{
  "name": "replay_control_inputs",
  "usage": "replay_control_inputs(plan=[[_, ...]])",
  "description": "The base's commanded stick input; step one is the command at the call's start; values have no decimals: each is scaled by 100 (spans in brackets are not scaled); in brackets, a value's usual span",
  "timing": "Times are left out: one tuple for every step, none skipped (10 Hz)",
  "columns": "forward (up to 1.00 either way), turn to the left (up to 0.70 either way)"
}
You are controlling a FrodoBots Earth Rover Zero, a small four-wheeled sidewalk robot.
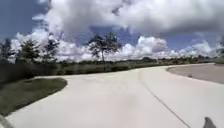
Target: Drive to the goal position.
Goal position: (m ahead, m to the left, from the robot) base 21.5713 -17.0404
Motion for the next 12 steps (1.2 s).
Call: replay_control_inputs(plan=[[85, 0], [85, 0], [85, 0], [85, 0], [85, 0], [85, 0], [85, 0], [85, 0], [85, 0], [85, 0], [85, 0], [85, 0]])
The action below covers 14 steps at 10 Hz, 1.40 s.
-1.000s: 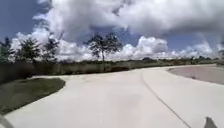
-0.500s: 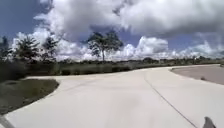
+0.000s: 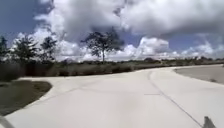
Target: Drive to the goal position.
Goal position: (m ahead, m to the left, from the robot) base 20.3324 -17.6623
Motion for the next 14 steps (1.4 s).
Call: replay_control_inputs(plan=[[85, -34], [85, -34], [85, -34], [85, -34], [85, -34], [85, -34], [85, -34], [85, -34], [85, -34], [85, 0], [85, 0], [85, 0], [85, 0], [85, 0]])
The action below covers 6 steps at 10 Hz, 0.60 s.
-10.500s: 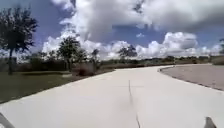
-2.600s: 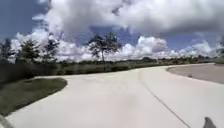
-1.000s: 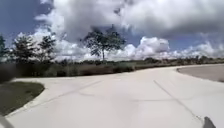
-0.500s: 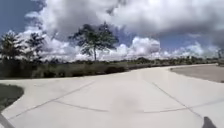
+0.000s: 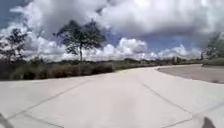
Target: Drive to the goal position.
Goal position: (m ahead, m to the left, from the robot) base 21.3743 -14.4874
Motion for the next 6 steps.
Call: replay_control_inputs(plan=[[85, 0], [85, 0], [85, 0], [85, 0], [85, 0], [85, 0]])
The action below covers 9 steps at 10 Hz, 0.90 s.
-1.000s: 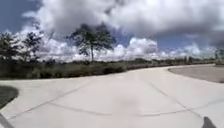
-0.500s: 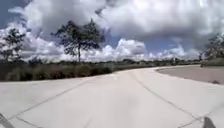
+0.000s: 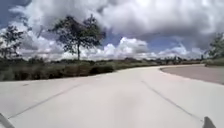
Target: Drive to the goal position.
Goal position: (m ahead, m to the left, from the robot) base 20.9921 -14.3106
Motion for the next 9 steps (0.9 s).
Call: replay_control_inputs(plan=[[85, 0], [85, 0], [85, 0], [85, 0], [85, 0], [85, 0], [85, -6], [85, -27], [85, -34]])
